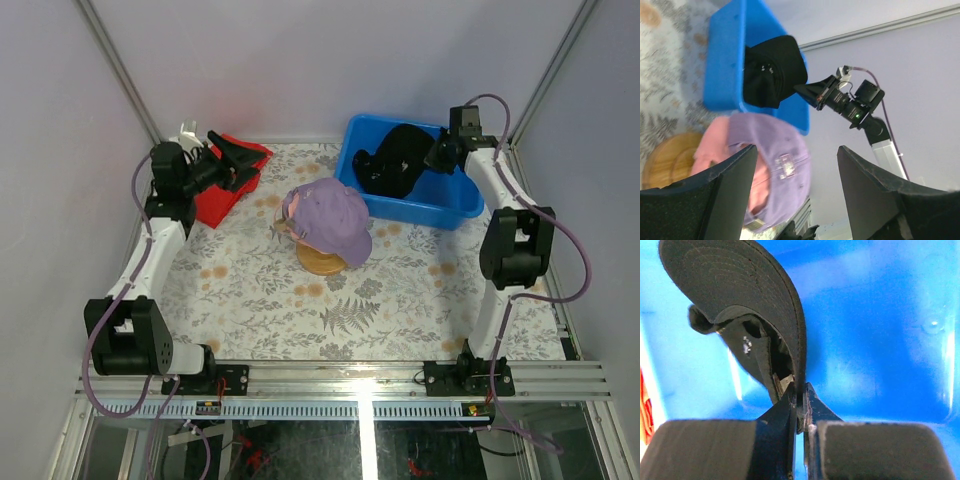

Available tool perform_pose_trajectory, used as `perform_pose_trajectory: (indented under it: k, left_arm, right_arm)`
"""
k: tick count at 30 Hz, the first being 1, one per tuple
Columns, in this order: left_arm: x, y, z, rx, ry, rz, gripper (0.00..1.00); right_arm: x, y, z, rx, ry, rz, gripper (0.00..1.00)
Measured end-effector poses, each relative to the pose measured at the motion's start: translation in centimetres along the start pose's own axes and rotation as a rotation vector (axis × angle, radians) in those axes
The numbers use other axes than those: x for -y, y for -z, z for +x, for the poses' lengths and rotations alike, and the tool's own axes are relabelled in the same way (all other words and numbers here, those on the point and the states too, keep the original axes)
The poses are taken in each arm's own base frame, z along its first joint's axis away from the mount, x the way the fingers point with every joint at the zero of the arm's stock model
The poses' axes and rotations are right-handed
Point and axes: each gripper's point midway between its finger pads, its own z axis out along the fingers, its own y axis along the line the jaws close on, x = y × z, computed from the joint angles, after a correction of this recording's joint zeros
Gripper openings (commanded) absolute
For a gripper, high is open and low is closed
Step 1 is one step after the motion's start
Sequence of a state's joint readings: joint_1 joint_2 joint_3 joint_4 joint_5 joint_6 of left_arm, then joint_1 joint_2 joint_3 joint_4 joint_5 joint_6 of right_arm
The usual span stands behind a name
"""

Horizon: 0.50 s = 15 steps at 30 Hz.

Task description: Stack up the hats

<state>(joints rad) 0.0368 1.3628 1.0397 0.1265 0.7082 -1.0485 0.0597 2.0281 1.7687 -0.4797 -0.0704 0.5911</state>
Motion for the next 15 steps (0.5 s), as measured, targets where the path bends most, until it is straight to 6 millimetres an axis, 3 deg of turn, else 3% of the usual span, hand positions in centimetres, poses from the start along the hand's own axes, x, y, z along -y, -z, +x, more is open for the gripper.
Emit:
perform_pose_trajectory:
  k: [3, 8, 12, 15]
  left_arm:
    - [3.6, 0.1, -1.5, 0.017, -0.037, 0.062, 0.67]
    - [10.2, 1.0, -3.1, 0.039, -0.032, 0.201, 0.70]
    - [14.0, 1.6, -2.9, 0.020, 0.115, 0.320, 0.73]
    - [16.2, 1.5, -1.4, -0.035, 0.251, 0.384, 0.76]
  right_arm:
    - [-0.9, 2.3, -1.8, 0.057, 0.035, -0.034, 0.00]
    - [-2.9, 7.9, -5.0, 0.188, 0.122, -0.101, 0.00]
    - [-5.1, 13.3, -6.9, 0.315, 0.199, -0.204, 0.00]
    - [-6.3, 17.3, -7.2, 0.404, 0.253, -0.285, 0.00]
